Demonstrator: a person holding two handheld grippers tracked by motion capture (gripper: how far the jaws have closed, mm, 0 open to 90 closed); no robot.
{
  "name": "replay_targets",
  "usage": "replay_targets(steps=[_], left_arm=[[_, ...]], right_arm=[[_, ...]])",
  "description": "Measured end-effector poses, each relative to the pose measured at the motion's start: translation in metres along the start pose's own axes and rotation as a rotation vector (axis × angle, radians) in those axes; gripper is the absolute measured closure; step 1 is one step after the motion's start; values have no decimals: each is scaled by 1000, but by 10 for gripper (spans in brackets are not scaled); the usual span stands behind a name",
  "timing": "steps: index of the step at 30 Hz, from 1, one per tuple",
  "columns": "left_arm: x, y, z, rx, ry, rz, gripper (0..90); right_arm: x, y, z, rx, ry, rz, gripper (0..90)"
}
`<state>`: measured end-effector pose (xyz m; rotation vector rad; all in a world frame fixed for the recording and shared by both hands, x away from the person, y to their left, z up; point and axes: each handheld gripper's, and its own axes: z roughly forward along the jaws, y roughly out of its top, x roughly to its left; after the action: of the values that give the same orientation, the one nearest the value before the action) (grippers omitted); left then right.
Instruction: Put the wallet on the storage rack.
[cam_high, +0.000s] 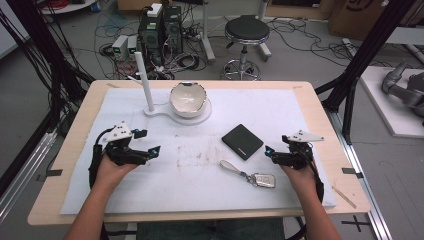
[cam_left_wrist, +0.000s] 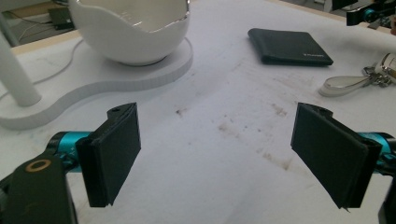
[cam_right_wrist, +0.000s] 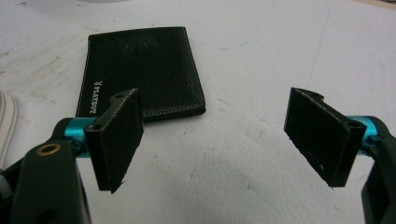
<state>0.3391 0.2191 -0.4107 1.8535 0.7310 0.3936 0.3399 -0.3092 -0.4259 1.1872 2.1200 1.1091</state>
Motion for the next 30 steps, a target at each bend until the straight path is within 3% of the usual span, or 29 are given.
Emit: replay_targets(steps=[5, 7, 12, 18, 19, 20, 22, 30], left_arm=[[-7, 12, 19, 3, -51, -1, 160], [-11, 20, 35, 30, -71, 9, 161], [-16, 32, 55, 46, -102, 10, 160], [-25, 53, 92, 51, -165, 17, 161], [-25, 53, 92, 51, -165, 17, 160], [-27, 58, 105, 58, -176, 8, 161], [-28, 61, 115, 61, -192, -4, 161], [-40, 76, 148, 106, -241, 18, 160]], right_arm=[[-2, -1, -2, -9, 5, 3, 200], [-3, -1, -1, -13, 11, 25, 200], [-3, 0, 0, -10, 12, 19, 200], [-2, 1, 2, -4, 16, 16, 199], [-2, 1, 2, -4, 16, 16, 199], [-2, 1, 3, -6, 16, 19, 199], [-2, 1, 4, -10, 15, 19, 200], [-2, 1, 3, -11, 19, 8, 200]])
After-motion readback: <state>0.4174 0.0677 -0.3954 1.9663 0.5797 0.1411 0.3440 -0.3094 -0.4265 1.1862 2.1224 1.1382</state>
